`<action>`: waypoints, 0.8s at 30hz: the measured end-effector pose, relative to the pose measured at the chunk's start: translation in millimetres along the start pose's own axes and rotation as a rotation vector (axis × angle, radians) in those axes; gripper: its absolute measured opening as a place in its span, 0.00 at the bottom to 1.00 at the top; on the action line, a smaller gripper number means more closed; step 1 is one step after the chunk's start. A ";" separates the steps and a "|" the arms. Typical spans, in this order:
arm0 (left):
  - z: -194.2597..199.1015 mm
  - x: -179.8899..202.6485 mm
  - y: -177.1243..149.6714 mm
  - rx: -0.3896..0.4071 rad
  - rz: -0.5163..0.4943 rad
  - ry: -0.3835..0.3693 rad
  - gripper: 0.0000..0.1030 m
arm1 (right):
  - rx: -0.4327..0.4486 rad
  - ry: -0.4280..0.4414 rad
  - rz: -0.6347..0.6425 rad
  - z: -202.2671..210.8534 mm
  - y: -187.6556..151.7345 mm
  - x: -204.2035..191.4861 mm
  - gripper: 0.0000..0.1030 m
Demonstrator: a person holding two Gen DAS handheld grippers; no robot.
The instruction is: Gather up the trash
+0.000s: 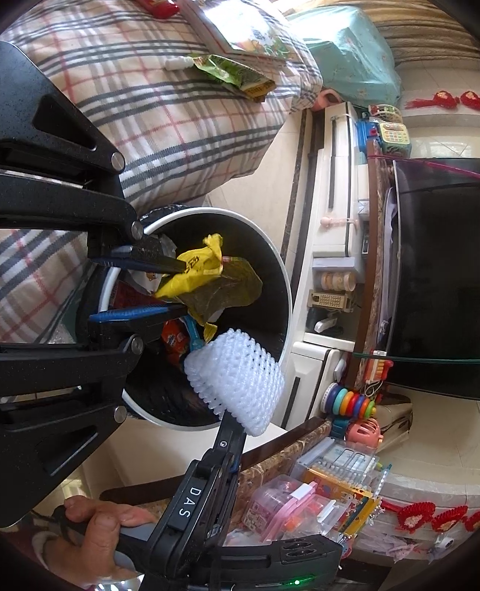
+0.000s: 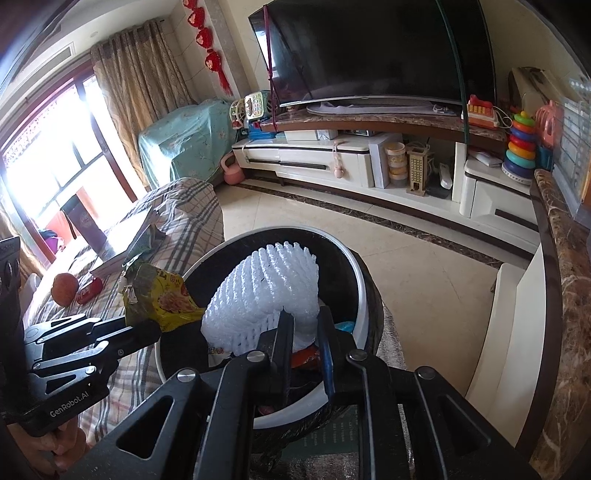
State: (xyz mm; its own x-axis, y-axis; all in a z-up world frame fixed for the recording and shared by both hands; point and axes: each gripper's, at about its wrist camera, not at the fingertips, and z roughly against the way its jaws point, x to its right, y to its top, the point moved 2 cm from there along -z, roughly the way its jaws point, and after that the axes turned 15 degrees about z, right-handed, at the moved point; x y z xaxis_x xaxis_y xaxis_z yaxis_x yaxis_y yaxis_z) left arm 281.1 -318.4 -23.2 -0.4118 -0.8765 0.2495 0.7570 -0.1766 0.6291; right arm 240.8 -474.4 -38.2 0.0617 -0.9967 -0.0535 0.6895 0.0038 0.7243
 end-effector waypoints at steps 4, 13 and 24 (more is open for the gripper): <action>-1.2 -4.6 1.3 -0.003 0.022 0.016 0.49 | 0.010 0.002 -0.014 1.7 0.5 2.6 0.45; 26.9 -22.7 -10.7 0.061 0.067 0.016 0.60 | 0.075 0.026 -0.067 24.1 -5.3 1.0 0.77; 98.8 -65.4 -63.9 0.183 0.216 0.019 0.78 | 0.193 0.051 -0.094 83.1 -28.4 -54.6 0.99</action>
State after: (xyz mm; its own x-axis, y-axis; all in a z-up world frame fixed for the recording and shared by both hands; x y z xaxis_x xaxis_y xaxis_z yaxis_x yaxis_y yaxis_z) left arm 209.5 -205.5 -6.9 -0.2403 -0.8936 0.3791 0.7214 0.0970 0.6857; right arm 157.9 -426.9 1.3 0.0433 -0.9864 -0.1585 0.5435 -0.1099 0.8322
